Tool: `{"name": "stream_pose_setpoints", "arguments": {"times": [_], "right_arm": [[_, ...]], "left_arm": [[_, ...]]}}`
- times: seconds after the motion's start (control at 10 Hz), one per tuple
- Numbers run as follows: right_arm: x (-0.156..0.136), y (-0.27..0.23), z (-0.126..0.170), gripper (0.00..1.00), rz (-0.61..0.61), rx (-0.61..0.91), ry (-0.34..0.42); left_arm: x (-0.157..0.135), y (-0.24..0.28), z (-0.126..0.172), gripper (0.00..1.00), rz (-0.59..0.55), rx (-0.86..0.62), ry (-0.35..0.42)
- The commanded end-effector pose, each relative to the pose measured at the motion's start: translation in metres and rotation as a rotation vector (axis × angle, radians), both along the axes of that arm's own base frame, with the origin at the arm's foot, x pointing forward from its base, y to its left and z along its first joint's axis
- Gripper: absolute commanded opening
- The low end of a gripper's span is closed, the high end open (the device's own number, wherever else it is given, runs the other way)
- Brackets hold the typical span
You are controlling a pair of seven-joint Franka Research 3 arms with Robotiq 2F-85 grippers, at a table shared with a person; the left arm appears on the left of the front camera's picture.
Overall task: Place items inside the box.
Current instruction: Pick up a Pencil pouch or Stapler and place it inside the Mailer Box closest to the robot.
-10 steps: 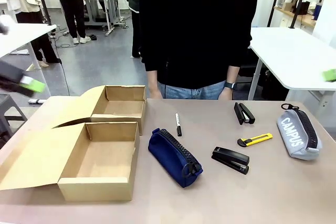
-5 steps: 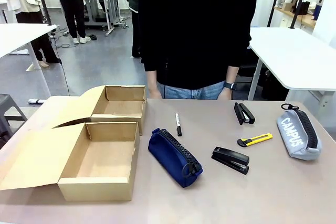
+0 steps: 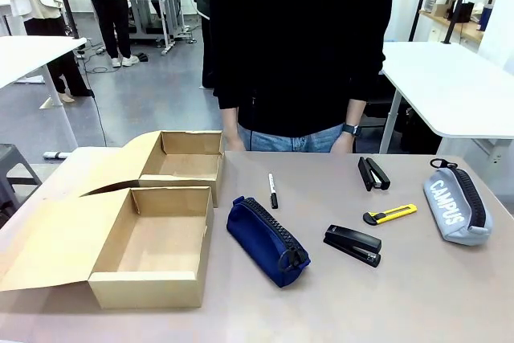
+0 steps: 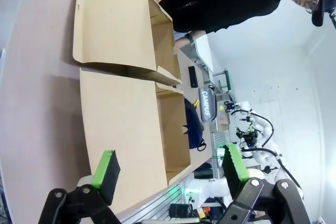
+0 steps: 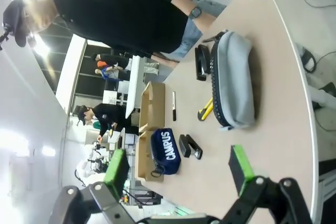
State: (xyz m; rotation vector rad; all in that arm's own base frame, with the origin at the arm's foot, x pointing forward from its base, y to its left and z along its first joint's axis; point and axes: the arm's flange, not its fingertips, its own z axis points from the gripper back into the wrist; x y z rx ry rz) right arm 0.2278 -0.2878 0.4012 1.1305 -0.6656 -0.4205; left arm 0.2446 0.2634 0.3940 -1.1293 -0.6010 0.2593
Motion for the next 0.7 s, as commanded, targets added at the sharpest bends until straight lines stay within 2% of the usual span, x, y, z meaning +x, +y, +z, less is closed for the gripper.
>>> {"name": "stream_pose_setpoints", "arguments": {"times": [0.0,0.1,0.2,0.3,0.4,0.5,0.6], "right_arm": [[-0.004,-0.001,0.004,1.0,0.0,-0.018,-0.034],[-0.004,-0.001,0.004,1.0,0.0,-0.018,-0.034],[-0.003,0.0,0.002,1.0,0.009,-0.008,-0.001],[0.01,0.046,0.027,1.0,0.045,-0.159,-0.05],[0.02,0.089,0.045,1.0,0.174,-0.252,-0.095],[0.028,0.104,0.049,1.0,0.288,-0.311,-0.062],[0.032,0.059,0.04,1.0,0.188,-0.218,-0.041]], "left_arm": [[-0.004,0.001,-0.001,1.0,0.001,0.003,-0.029],[-0.004,0.001,-0.001,1.0,0.001,0.003,-0.029],[-0.004,0.001,-0.001,1.0,0.001,0.003,-0.029],[-0.004,0.001,-0.001,1.0,0.001,0.003,-0.029],[-0.004,0.001,-0.001,1.0,0.001,0.003,-0.029],[-0.004,0.001,-0.001,1.0,0.001,0.003,-0.029],[-0.004,0.001,-0.001,1.0,0.001,0.003,-0.029]]}}
